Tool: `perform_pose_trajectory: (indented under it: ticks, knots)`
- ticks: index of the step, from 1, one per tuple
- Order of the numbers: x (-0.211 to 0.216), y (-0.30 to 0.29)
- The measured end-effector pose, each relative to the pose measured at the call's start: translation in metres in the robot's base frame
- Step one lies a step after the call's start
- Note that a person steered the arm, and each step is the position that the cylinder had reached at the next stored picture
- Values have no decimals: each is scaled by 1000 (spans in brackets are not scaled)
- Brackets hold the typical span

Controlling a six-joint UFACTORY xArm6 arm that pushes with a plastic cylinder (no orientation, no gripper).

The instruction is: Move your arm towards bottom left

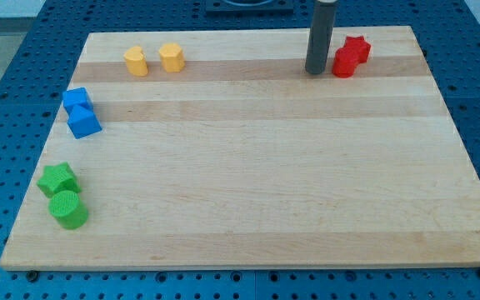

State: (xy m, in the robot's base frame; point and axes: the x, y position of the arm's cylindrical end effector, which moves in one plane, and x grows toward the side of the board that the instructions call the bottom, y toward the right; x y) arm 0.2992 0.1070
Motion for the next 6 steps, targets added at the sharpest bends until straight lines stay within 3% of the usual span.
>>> perform_pose_trajectory:
  ticks: [4,6]
  knots:
    - [6,-22]
    - [90,-144]
